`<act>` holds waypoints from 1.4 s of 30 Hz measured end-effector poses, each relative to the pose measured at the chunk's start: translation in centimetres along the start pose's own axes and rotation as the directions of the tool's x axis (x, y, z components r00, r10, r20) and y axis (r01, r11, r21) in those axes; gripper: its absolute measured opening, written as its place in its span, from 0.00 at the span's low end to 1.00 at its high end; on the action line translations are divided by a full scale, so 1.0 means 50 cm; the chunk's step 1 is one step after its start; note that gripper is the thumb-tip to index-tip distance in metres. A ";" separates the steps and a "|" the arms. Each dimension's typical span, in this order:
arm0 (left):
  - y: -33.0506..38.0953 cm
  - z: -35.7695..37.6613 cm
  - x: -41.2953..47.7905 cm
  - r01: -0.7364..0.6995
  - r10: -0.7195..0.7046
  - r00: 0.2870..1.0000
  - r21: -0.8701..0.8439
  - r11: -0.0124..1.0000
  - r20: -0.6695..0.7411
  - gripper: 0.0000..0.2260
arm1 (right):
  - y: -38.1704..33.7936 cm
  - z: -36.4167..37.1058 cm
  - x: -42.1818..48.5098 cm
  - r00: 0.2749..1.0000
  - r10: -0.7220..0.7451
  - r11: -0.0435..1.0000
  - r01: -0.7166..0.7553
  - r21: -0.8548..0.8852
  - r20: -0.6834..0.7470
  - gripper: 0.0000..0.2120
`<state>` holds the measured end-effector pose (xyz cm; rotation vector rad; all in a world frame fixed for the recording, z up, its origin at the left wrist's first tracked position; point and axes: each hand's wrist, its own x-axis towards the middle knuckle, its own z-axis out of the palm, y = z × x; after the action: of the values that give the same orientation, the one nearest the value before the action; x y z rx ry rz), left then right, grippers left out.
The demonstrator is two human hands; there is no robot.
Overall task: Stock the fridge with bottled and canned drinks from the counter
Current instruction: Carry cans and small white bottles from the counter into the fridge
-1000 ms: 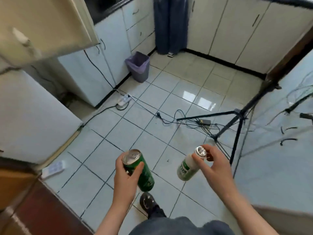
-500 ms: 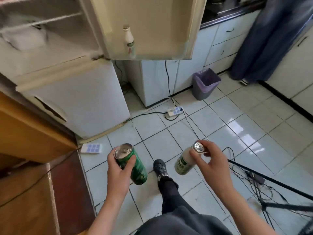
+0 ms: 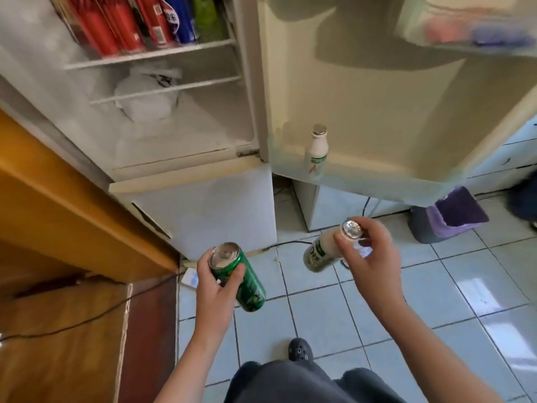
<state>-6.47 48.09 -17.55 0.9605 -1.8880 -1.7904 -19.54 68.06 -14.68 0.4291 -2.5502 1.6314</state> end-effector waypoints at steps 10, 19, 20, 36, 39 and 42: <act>0.032 0.017 0.227 0.021 -0.019 0.999 -0.052 0.998 0.040 0.19 | -0.051 0.082 0.182 0.943 0.005 0.998 0.018 0.066 -0.332 0.07; 0.112 0.049 0.456 -0.076 0.088 0.977 -0.066 0.995 0.195 0.18 | -0.085 0.080 0.323 0.735 -0.039 0.999 0.011 -0.046 -0.677 0.10; 0.119 0.055 0.469 -0.082 0.095 0.974 -0.072 0.994 0.204 0.18 | -0.081 0.079 0.336 0.732 -0.037 0.998 -0.004 -0.059 -0.680 0.11; 0.140 0.090 0.495 -0.122 0.140 0.975 -0.109 0.986 0.175 0.21 | 0.040 0.102 0.383 0.962 -0.024 0.956 -0.057 -0.286 -0.272 0.14; 0.131 0.084 0.484 -0.131 0.146 0.977 -0.099 0.986 0.154 0.20 | 0.051 0.108 0.381 0.973 -0.012 0.962 -0.052 -0.269 -0.231 0.15; 0.124 0.078 0.471 -0.117 0.130 0.979 -0.089 0.989 0.159 0.20 | 0.055 0.113 0.379 0.978 0.001 0.960 -0.058 -0.273 -0.207 0.15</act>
<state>-27.00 34.46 -16.42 0.6709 -1.9117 -1.9051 -38.01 60.46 -15.36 0.1875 -2.5817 1.2240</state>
